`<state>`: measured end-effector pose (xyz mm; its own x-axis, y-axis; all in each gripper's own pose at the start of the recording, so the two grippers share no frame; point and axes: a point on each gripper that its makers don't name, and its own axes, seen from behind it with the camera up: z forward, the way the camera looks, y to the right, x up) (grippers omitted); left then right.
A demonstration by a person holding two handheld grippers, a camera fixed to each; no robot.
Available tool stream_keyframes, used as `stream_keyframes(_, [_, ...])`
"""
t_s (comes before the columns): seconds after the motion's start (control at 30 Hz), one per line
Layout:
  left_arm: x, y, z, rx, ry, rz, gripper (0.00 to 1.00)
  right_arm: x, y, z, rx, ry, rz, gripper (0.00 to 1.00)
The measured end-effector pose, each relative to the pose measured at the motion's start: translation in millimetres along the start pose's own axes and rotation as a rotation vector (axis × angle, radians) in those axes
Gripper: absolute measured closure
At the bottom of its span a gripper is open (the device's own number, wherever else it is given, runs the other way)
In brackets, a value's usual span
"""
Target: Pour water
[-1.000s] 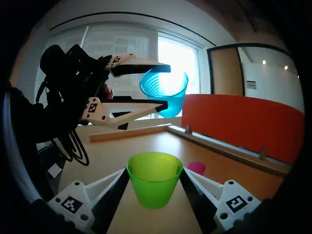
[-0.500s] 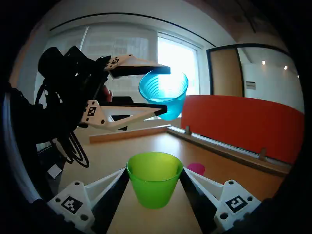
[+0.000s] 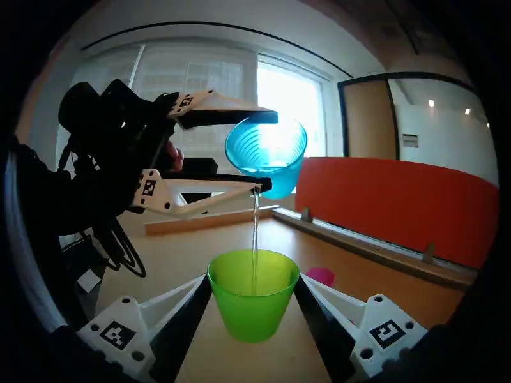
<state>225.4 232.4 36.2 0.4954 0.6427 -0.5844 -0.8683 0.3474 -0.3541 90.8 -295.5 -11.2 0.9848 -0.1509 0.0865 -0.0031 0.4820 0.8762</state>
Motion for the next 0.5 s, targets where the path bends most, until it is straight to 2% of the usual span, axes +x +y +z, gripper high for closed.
stream_keyframes(0.5, [1.5, 0.2, -0.1, 0.001, 0.005, 0.017, 0.11, 0.2, -0.5, 0.1, 0.0, 0.002, -0.004, 0.08])
